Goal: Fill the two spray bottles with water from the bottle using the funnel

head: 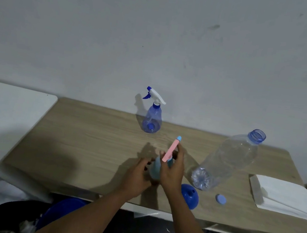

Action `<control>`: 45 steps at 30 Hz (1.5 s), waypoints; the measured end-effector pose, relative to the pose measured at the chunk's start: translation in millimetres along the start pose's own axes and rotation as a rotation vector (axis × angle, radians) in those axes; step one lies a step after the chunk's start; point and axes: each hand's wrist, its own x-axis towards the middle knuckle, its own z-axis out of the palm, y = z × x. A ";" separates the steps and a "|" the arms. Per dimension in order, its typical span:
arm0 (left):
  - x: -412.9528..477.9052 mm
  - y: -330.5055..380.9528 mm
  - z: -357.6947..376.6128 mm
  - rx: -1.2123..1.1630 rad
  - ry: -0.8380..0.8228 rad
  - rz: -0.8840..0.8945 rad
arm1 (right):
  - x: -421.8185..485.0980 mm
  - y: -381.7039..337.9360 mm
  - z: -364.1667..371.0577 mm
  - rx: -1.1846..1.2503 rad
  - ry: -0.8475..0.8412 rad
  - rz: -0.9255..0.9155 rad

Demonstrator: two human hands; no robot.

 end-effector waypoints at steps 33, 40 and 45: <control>-29.9 -73.3 -63.1 0.639 -0.384 -0.394 | 26.8 -20.6 -61.5 -0.331 -0.418 0.384; -17.1 -62.3 -66.2 0.660 -0.327 -0.394 | 54.8 -54.0 -53.9 -0.243 -0.099 0.174; 1.7 -58.0 -60.3 0.639 -0.424 -0.465 | 94.3 -56.1 -43.7 -0.305 0.048 0.033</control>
